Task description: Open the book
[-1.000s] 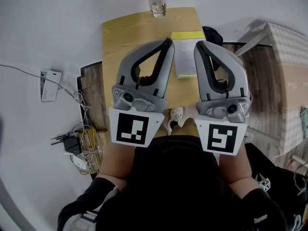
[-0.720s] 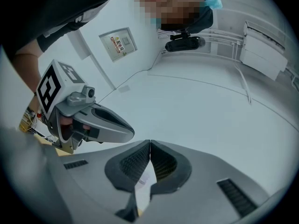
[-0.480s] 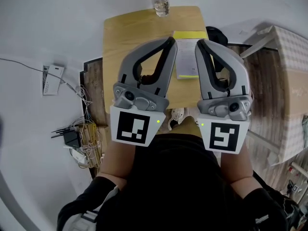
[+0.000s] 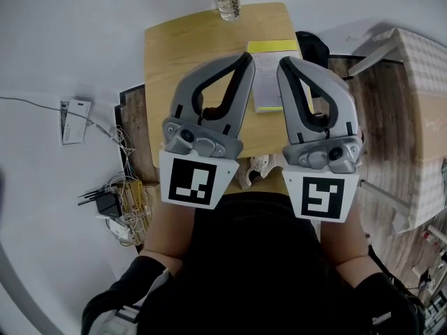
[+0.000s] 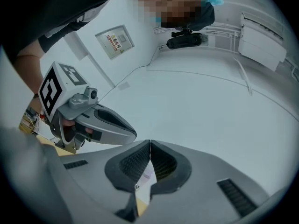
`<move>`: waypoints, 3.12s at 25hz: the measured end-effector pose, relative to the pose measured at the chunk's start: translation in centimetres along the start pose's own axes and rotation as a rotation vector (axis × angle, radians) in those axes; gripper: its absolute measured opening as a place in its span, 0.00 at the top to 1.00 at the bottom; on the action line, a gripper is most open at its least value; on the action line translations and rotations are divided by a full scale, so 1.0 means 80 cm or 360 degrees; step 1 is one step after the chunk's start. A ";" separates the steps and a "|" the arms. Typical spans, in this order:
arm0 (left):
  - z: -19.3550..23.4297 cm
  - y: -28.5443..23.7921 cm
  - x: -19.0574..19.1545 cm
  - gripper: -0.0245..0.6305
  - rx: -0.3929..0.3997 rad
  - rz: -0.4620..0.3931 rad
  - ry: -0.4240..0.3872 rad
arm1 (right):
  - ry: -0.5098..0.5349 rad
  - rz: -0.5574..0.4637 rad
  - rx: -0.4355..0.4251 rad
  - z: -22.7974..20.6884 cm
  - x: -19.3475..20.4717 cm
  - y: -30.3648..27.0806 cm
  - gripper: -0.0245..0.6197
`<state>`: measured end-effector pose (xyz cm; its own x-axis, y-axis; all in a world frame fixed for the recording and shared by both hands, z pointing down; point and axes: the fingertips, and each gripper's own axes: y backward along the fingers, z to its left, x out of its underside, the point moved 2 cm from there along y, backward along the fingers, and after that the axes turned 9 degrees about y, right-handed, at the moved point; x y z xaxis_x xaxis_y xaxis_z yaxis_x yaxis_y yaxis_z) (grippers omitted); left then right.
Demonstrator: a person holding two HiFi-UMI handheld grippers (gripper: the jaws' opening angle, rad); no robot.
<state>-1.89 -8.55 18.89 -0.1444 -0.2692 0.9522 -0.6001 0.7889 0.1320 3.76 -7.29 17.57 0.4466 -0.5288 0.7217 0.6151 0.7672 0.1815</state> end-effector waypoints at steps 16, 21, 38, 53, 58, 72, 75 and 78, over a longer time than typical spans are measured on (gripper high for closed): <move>0.007 -0.016 0.044 0.95 0.0016 0.0039 0.0087 | -0.0048 0.0073 -0.0101 0.015 0.037 -0.020 0.91; 0.014 -0.014 0.064 0.95 -0.0003 0.0061 0.0104 | -0.0073 0.0112 -0.0159 0.039 0.056 -0.026 0.91; 0.012 0.001 0.096 0.95 0.0005 0.0117 0.0149 | -0.0160 0.0520 -0.0605 0.169 0.159 -0.004 0.78; 0.008 0.006 0.107 0.95 0.0022 0.0164 0.0155 | -0.0244 0.0768 -0.0918 0.266 0.241 0.026 0.74; 0.007 0.011 0.117 0.95 0.0050 0.0192 0.0156 | -0.0281 0.0847 -0.0964 0.288 0.262 0.026 0.72; 0.016 0.021 0.130 0.95 0.0026 0.0231 0.0169 | -0.0314 0.1100 -0.1020 0.329 0.324 0.047 0.72; 0.017 0.021 0.130 0.95 0.0026 0.0234 0.0169 | -0.0314 0.1123 -0.0998 0.330 0.328 0.046 0.72; 0.016 0.023 0.130 0.95 0.0025 0.0233 0.0172 | -0.0323 0.1144 -0.1002 0.334 0.333 0.047 0.72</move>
<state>-5.49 -10.59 28.70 -0.1462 -0.0905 0.9851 -0.5913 0.8063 -0.0137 0.59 -8.78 55.32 0.7667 0.1070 0.6331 0.5010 0.5168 -0.6942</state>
